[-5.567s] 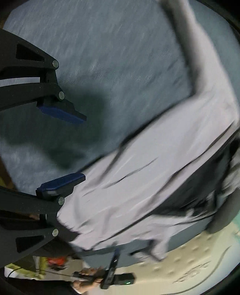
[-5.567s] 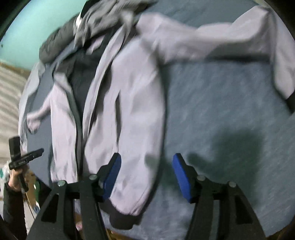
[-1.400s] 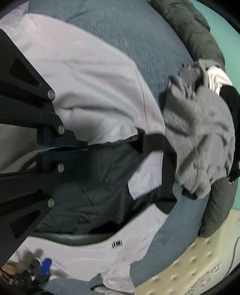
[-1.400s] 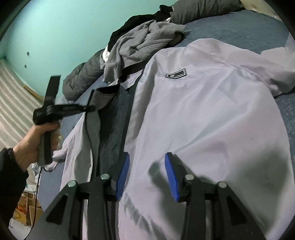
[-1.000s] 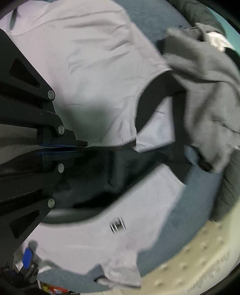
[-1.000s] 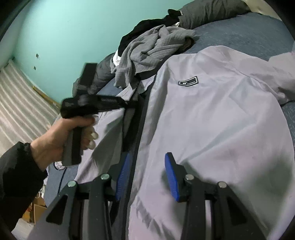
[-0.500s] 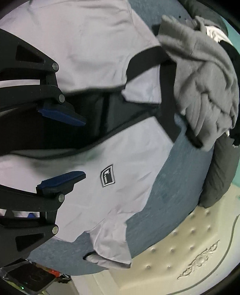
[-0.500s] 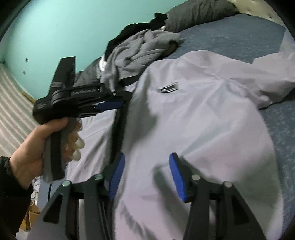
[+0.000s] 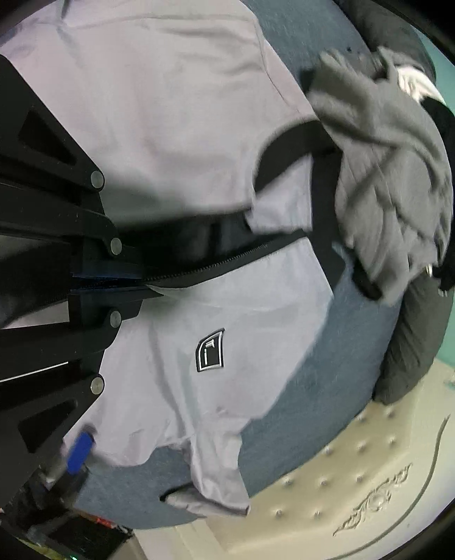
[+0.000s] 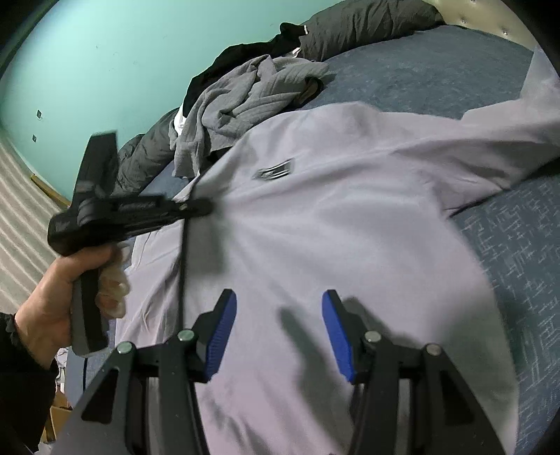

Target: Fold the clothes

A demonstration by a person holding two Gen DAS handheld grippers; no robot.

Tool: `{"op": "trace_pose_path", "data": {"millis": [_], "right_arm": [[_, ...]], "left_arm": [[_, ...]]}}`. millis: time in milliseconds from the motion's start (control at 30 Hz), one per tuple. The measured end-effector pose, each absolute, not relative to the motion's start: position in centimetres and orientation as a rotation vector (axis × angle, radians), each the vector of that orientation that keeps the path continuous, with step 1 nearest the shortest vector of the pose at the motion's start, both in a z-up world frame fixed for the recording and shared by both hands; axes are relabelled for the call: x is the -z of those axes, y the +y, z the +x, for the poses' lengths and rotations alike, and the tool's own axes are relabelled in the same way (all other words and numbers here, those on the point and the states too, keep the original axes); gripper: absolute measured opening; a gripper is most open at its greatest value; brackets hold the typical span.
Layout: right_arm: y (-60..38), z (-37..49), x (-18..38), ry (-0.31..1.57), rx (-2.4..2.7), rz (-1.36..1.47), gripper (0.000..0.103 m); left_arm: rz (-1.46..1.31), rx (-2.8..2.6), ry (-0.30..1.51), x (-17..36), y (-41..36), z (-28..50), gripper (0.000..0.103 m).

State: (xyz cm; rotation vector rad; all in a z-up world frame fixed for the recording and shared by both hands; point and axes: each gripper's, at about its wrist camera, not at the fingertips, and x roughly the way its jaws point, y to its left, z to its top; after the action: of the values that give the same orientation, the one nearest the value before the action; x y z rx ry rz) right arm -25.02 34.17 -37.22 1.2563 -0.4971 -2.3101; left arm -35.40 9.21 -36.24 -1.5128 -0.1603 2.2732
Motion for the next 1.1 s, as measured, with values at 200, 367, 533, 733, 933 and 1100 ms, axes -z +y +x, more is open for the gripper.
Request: {"op": "trace_pose_path", "data": {"millis": [200, 367, 533, 733, 933, 1100], "right_arm": [[34.6, -25.1, 36.6, -0.46, 2.326, 1.278, 0.052], [36.8, -25.2, 35.6, -0.478, 2.34, 1.311, 0.052], [40.1, -24.7, 34.4, -0.383, 2.356, 1.394, 0.057], [44.1, -22.0, 35.3, -0.271, 2.209, 1.585, 0.059], [46.7, -18.4, 37.2, -0.264, 2.083, 1.722, 0.059], [46.5, -15.1, 37.9, -0.256, 2.007, 1.774, 0.059]], "left_arm": [[-1.577, -2.305, -0.186, 37.8, 7.6, -35.0, 0.027], [-1.576, -2.346, -0.204, 35.9, 5.3, -32.6, 0.05], [-1.577, -2.395, -0.227, 32.4, -0.2, -27.6, 0.057], [-1.705, -2.414, -0.287, 31.9, -8.0, -21.1, 0.058], [-1.851, -2.383, -0.383, 33.3, -14.5, -13.7, 0.061], [-1.937, -2.332, -0.466, 35.2, -17.7, -8.7, 0.062]]}}
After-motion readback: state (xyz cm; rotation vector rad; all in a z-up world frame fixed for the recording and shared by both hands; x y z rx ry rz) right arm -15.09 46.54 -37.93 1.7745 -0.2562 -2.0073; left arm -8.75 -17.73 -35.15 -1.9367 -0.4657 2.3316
